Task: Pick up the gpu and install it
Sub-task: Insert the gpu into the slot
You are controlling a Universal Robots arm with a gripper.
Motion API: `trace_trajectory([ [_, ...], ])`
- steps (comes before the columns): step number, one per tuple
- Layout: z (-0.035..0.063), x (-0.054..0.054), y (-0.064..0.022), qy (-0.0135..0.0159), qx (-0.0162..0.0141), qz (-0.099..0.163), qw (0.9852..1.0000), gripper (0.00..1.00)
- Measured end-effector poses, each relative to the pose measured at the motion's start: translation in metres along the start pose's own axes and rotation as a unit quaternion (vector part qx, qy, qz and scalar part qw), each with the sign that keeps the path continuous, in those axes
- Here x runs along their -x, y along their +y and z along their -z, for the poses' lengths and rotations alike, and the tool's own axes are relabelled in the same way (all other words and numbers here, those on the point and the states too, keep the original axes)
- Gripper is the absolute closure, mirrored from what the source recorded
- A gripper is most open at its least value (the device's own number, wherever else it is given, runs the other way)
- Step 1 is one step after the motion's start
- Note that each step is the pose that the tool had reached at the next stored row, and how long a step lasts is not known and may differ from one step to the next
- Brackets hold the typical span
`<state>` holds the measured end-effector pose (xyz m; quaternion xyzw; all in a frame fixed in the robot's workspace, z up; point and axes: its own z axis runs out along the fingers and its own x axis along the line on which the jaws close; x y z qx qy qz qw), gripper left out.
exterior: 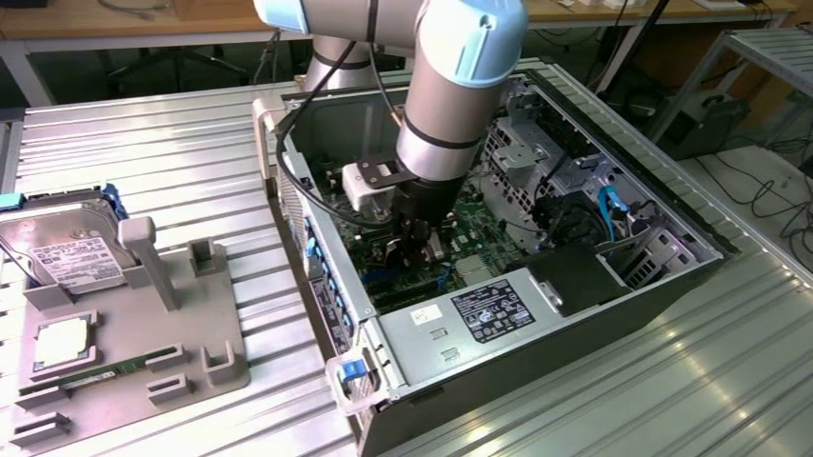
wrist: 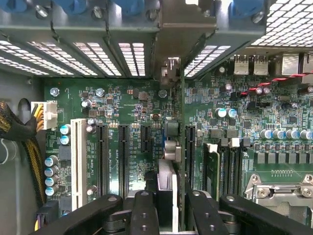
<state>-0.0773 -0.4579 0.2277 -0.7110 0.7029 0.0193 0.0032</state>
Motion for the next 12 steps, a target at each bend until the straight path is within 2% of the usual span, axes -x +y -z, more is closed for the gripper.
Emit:
trace_trajectory([
  [2, 0.0056, -0.0002, 0.0004, 0.0016, -0.0002, 0.000, 1.0000, 0.72],
  [12, 0.0056, -0.0020, 0.0005, 0.0017, -0.0004, 0.000, 1.0000, 0.72],
])
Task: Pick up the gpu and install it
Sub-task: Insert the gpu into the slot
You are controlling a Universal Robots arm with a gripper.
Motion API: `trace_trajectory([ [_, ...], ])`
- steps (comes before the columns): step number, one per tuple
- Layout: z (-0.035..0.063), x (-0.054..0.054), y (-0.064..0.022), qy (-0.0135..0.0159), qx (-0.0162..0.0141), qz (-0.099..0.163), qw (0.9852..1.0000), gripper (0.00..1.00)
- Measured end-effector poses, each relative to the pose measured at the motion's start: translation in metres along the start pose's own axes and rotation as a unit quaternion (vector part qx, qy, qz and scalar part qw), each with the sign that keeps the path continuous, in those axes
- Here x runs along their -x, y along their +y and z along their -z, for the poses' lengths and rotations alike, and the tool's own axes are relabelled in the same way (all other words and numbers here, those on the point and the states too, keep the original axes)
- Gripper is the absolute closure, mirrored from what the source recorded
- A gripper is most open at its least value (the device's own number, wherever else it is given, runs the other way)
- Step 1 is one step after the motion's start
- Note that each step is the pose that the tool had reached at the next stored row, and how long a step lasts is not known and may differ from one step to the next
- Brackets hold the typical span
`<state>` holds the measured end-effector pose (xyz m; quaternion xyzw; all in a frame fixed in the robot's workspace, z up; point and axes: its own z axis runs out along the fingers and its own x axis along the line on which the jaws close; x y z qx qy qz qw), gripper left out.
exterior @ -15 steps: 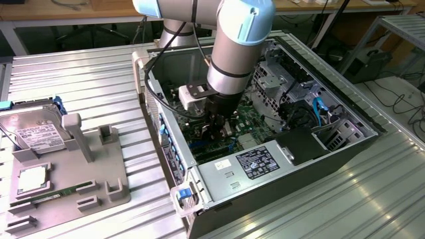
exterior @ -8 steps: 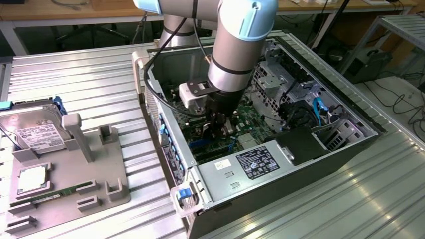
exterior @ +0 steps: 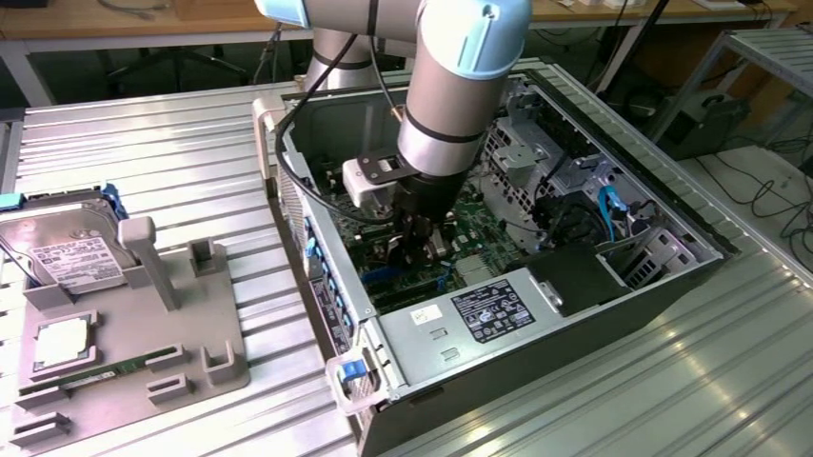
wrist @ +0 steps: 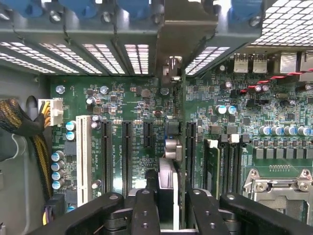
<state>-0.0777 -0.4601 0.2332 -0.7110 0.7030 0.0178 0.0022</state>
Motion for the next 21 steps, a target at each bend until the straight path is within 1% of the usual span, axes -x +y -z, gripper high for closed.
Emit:
trace_trajectory([
  [4, -0.0003, 0.000, -0.0001, 0.0000, 0.0000, 0.000, 1.0000, 0.72],
  [8, -0.0075, 0.000, -0.0002, 0.0000, 0.0000, 0.000, 1.0000, 0.72],
  [11, -0.0103, 0.000, -0.0002, 0.0002, 0.0004, 0.000, 1.0000, 0.72],
  [21, -0.0105, 0.000, -0.0002, 0.0001, 0.0003, 0.000, 1.0000, 0.72],
])
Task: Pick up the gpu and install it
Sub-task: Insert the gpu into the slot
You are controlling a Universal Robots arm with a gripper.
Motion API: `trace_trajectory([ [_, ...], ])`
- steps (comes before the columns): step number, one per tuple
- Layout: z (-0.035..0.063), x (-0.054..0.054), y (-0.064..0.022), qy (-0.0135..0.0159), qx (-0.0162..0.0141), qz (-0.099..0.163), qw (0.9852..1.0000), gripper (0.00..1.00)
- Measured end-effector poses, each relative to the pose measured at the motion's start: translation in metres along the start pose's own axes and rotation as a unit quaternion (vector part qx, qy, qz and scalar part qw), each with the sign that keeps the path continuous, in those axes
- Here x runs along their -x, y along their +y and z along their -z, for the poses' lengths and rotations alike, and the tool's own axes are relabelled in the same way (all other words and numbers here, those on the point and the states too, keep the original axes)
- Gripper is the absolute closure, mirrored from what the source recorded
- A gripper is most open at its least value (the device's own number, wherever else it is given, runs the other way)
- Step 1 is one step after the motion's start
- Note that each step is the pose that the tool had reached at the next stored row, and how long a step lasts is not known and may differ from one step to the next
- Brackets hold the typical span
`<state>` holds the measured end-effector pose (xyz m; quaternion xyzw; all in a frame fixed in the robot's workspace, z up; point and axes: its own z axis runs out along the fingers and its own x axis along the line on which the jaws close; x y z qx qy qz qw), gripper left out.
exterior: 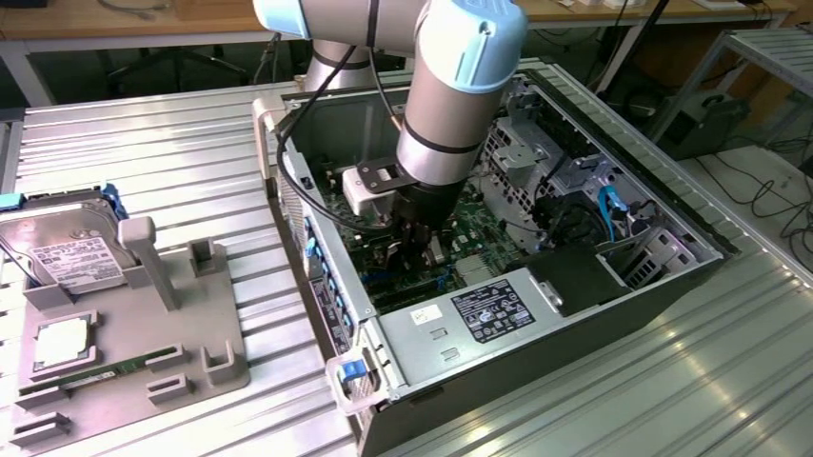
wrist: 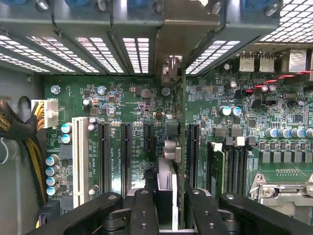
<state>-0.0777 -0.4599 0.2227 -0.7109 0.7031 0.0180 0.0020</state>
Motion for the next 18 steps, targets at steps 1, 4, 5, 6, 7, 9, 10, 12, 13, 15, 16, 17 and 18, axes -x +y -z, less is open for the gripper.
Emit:
trace_trajectory([
  [1, 0.0000, 0.0000, 0.0000, 0.0000, 0.0000, 0.000, 1.0000, 0.72],
  [4, -0.0001, 0.0000, 0.0000, 0.0000, 0.0000, 0.000, 1.0000, 0.72],
  [5, -0.0002, 0.0000, 0.0000, 0.0000, 0.0000, 0.000, 1.0000, 0.72],
  [6, -0.0003, 0.0000, 0.0000, 0.0000, 0.0000, 0.000, 1.0000, 0.72],
  [7, -0.0004, 0.0000, 0.0000, 0.0000, 0.0000, 0.000, 1.0000, 0.72],
  [9, -0.0027, -0.0001, -0.0001, 0.0001, 0.0001, 0.000, 1.0000, 0.72],
  [10, -0.0046, -0.0002, -0.0001, 0.0002, 0.0001, 0.000, 1.0000, 0.72],
  [12, -0.0074, -0.0005, -0.0001, 0.0009, 0.0004, 0.000, 1.0000, 0.72],
  [13, -0.0080, -0.0004, -0.0001, 0.0011, 0.0005, 0.000, 1.0000, 0.72],
  [15, -0.0087, -0.0003, -0.0001, 0.0004, 0.0003, 0.000, 1.0000, 0.72],
  [16, -0.0089, -0.0002, -0.0001, 0.0000, 0.0001, 0.000, 1.0000, 0.72],
  [17, -0.0090, -0.0002, -0.0002, 0.0000, 0.0001, 0.000, 1.0000, 0.72],
  [18, -0.0089, -0.0002, -0.0002, 0.0000, 0.0000, 0.000, 1.0000, 0.72],
])
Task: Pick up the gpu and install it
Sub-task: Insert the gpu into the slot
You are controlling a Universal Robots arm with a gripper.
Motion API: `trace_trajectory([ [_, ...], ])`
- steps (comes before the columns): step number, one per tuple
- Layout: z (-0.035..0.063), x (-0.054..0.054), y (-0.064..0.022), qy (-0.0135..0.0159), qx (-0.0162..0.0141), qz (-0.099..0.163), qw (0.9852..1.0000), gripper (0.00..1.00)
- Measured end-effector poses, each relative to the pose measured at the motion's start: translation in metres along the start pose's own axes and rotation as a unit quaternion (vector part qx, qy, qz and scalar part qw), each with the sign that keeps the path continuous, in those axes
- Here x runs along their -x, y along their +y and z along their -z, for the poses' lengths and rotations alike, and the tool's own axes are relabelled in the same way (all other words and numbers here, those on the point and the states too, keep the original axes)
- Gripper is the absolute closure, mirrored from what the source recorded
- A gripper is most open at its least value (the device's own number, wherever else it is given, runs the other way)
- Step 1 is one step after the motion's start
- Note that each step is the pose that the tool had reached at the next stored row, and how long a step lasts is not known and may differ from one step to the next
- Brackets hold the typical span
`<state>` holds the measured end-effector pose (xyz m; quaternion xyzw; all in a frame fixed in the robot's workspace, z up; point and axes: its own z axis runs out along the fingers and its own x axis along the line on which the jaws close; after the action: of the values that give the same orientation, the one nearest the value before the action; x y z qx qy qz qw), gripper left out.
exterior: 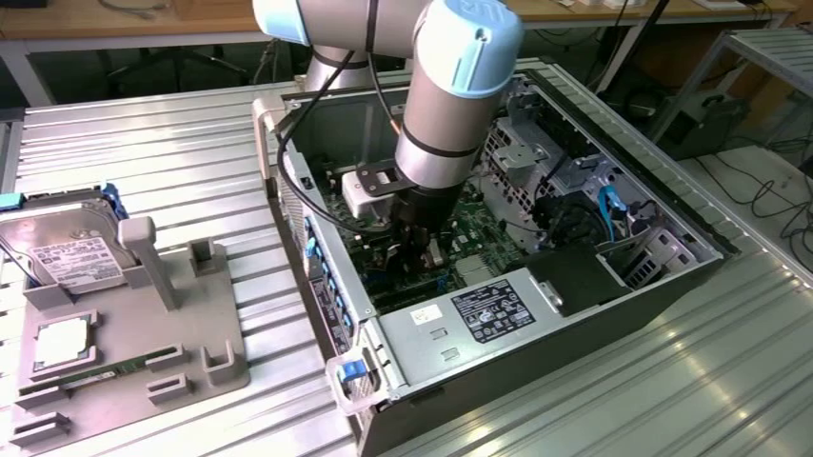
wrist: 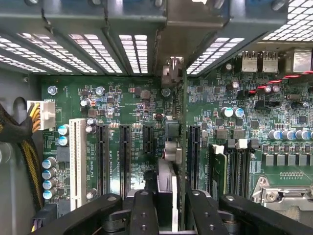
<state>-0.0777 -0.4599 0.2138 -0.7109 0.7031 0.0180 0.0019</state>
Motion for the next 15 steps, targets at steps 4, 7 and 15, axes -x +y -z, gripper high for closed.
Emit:
trace_trajectory([
  [4, 0.0002, 0.000, 0.0000, 0.0003, 0.0002, 0.000, 1.0000, 0.65],
  [7, 0.0048, 0.000, 0.0002, -0.0001, -0.0010, 0.000, 1.0000, 0.65],
  [15, 0.0532, 0.002, 0.0014, 0.0002, -0.0013, 0.000, 1.0000, 0.65],
])
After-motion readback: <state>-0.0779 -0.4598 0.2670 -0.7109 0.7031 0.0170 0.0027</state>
